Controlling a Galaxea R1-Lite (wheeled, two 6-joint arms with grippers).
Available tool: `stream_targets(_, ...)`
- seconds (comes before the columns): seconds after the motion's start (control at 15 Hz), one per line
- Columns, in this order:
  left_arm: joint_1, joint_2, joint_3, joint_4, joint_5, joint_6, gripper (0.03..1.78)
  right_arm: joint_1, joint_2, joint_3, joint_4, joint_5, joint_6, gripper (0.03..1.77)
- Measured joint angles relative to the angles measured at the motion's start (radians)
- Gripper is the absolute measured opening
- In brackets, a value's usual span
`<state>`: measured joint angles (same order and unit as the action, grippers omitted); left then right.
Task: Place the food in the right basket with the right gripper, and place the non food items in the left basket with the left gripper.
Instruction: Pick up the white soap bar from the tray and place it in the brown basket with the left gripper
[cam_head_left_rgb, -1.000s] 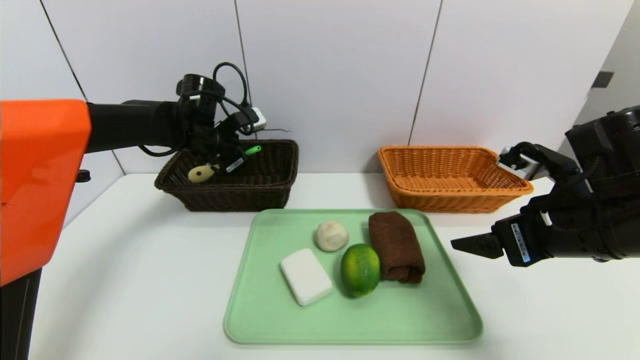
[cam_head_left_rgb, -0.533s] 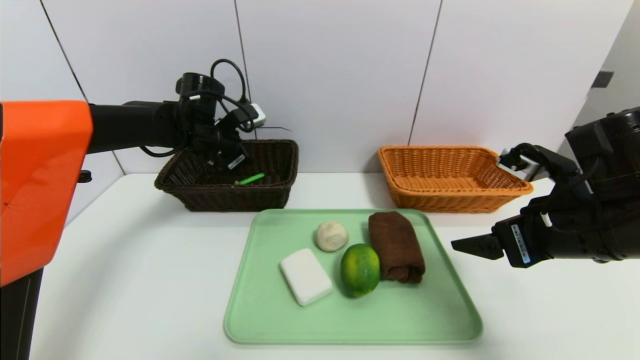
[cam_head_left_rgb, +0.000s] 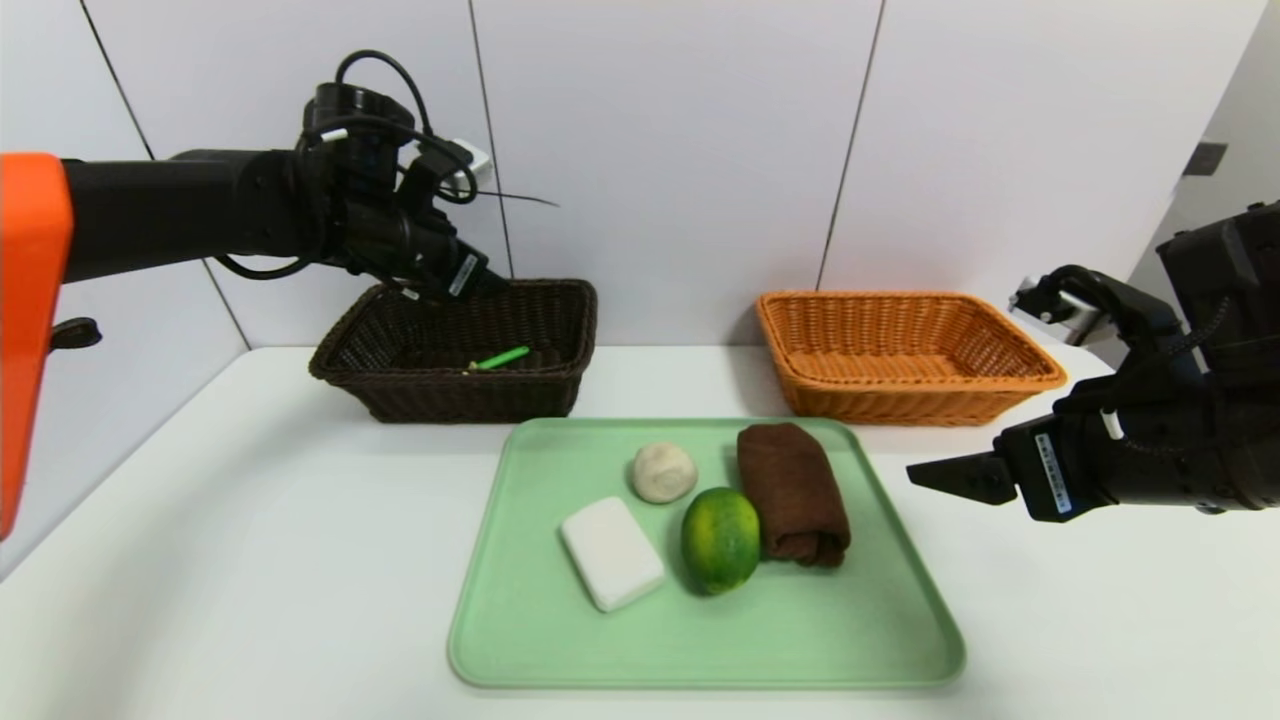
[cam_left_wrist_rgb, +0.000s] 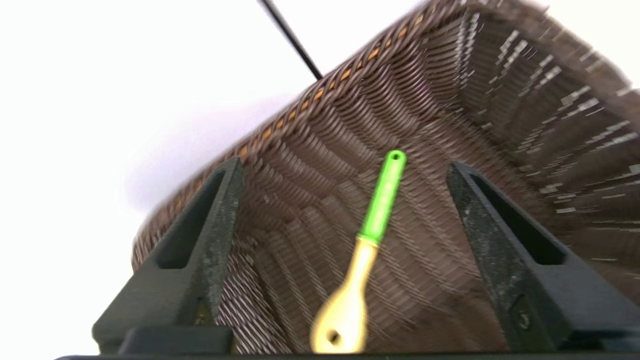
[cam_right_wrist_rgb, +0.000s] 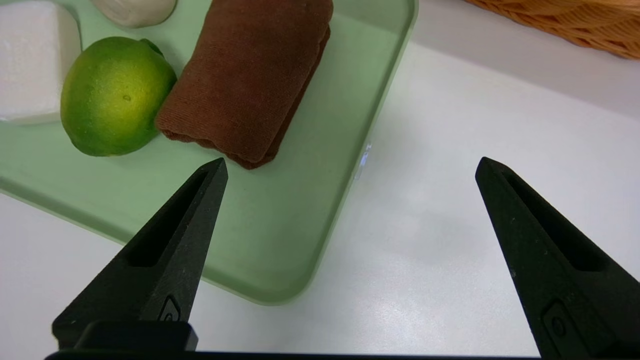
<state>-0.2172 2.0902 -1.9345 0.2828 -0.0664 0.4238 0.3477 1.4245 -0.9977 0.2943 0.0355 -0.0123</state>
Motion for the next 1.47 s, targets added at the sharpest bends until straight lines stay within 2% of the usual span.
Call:
stream_targets(0.33, -0.017, -0.113, 0.02, 0.164, 0.088, -0.281, 1.58, 0.001, -0.045, -0.014, 0.0, 0.0, -0.001, 1.71)
stream_targets(0.53, -0.047, -0.193, 0.103, 0.228, 0.129, -0.424, 1.62, 0.005, -0.081, -0.014, 0.001, -0.002, -0.001, 1.71)
stream_targets(1.0, -0.126, -0.369, 0.39, 0.228, 0.137, -0.586, 1.67, 0.011, -0.133, 0.026, 0.002, -0.004, 0.0, 1.71)
stream_targets(1.27, -0.231, -0.418, 0.474, 0.235, 0.182, -0.72, 1.67, 0.011, -0.141, 0.034, 0.002, -0.004, 0.001, 1.71)
stream_targets(1.47, -0.369, -0.428, 0.49, 0.25, 0.267, -0.833, 1.69, 0.006, -0.142, 0.041, 0.001, -0.004, 0.001, 1.71)
